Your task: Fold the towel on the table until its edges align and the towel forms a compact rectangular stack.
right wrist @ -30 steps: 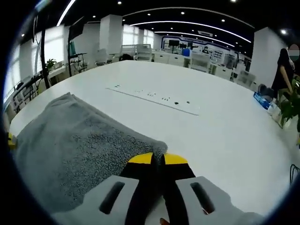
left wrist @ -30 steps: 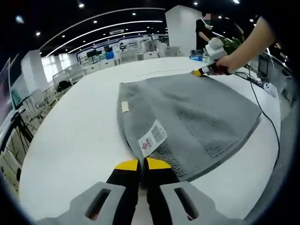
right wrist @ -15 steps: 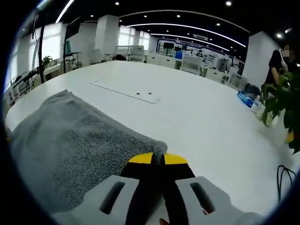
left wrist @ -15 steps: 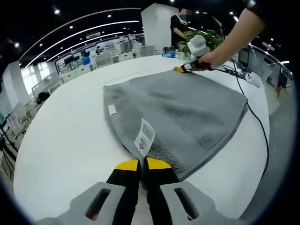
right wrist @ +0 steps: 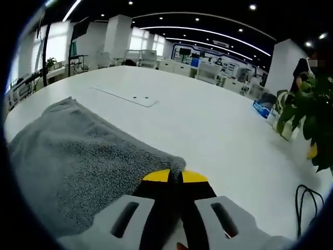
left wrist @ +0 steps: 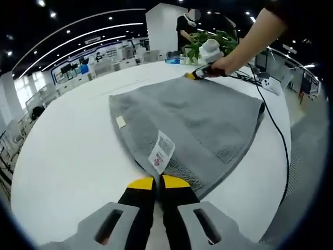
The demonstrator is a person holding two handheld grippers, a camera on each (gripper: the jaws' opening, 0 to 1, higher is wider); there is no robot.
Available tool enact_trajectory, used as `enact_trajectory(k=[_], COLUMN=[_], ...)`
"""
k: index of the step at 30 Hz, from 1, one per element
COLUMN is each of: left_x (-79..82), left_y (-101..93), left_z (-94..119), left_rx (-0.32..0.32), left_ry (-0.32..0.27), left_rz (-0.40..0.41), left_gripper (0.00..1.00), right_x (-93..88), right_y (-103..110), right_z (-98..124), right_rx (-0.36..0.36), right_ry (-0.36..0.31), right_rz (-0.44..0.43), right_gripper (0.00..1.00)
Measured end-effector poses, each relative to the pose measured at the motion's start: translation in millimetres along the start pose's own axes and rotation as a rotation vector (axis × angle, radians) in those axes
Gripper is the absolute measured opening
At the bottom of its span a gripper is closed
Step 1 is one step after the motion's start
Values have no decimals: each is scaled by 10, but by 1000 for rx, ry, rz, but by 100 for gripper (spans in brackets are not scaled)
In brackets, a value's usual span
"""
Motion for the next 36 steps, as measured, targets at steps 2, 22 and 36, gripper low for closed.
enact_trajectory(k=[2, 22, 36], left_x=[-11, -42, 345], left_y=[11, 110, 257], left_z=[0, 24, 195], left_rx=[4, 27, 104], left_ry=[6, 108, 75], left_rz=[93, 259, 175], left_gripper=[4, 8, 24], right_x=[0, 62, 375], right_y=[-3, 42, 216], right_z=[-4, 102, 518], right_rx=[-4, 57, 154], right_ry=[-12, 27, -76], right_rz=[-14, -287, -353], right_gripper=[3, 14, 25])
Point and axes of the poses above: the point that each gripper's makers call its tool centre point, and the gripper's own axes: z roughly backward along the fingers, y roughly to its left, x roughly out of its top, the point moved 2 cm from there along z, roughly backward along the fingers, and after that the axes turned 14 degrees about x, right-handed, at the moved point
